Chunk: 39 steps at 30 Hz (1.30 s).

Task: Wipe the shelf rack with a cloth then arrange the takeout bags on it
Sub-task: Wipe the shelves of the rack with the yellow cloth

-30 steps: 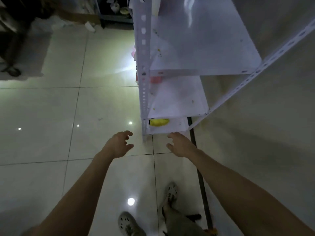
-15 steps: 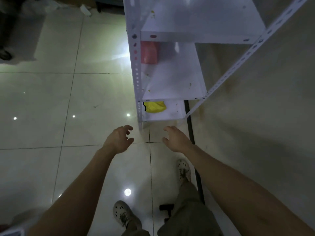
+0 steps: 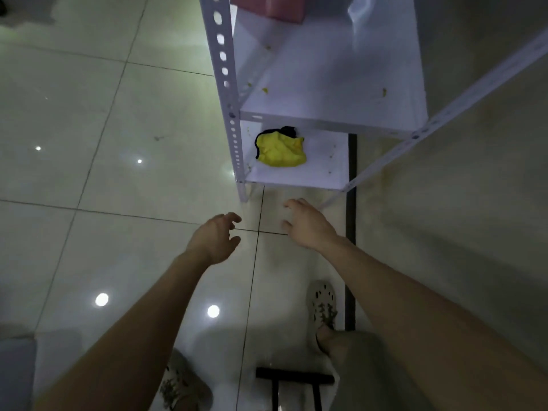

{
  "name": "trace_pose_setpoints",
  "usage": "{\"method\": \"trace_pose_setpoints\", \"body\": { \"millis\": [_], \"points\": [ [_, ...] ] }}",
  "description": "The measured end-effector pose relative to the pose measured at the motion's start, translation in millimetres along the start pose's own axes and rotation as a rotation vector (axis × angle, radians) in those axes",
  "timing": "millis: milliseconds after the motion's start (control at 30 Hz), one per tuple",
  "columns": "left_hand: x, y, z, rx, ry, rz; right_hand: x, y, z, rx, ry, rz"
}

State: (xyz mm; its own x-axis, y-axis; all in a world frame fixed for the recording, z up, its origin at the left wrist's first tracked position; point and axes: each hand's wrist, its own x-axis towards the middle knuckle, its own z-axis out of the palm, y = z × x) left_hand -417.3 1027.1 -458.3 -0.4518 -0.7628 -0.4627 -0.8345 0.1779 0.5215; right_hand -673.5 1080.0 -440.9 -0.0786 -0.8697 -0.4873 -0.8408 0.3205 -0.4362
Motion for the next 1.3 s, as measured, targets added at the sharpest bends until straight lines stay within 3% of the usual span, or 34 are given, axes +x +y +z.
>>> {"method": "trace_pose_setpoints", "body": {
  "millis": [300,567,867,1300],
  "points": [
    [136,-38,39,-0.102,0.423,0.066,140,44,56,0.029,0.246,-0.150],
    [192,-78,89,-0.099,0.574,0.192,212,80,81,0.004,0.387,-0.259],
    [119,-75,93,0.057,0.609,0.173,155,76,80,-0.065,0.424,-0.377],
    [-9,14,65,0.129,0.661,0.157,33,67,52,-0.060,0.468,-0.423]
  ]
}}
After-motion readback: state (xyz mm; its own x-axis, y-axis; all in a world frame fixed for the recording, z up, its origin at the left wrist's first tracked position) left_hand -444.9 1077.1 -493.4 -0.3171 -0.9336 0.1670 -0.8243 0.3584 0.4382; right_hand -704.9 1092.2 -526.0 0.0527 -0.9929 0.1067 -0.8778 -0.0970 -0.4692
